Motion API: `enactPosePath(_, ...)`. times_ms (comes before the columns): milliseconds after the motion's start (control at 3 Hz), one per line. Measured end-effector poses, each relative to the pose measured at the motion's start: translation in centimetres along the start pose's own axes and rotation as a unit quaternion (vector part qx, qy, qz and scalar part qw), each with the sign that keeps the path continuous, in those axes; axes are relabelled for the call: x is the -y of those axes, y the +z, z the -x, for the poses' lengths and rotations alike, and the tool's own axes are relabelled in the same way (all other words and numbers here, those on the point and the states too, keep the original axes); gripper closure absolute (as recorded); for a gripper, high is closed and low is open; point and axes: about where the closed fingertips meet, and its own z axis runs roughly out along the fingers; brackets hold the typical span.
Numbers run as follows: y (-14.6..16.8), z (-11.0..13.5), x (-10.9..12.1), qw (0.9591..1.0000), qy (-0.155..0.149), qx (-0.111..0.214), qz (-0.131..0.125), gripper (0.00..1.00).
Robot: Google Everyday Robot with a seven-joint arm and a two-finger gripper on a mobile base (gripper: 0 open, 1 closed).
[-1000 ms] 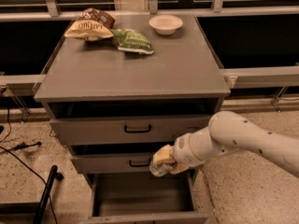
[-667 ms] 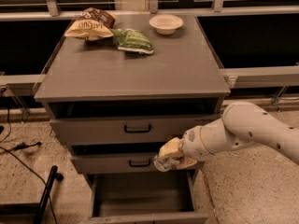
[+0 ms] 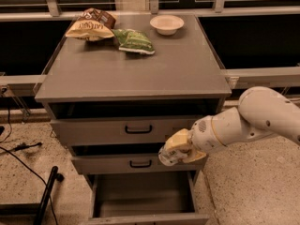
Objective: Pick 7up can from bottom drawer and place on counter
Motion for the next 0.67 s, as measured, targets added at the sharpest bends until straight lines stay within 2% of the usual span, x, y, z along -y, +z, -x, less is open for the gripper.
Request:
enactPosePath(333, -1.3, 0.8, -3.2, 0.9997, -0.008, -0.019, -0.010, 1.00)
enactPosePath(667, -4.3, 1.8, -9.0, 0.9987, -0.028, -0.032, -0.027, 1.00)
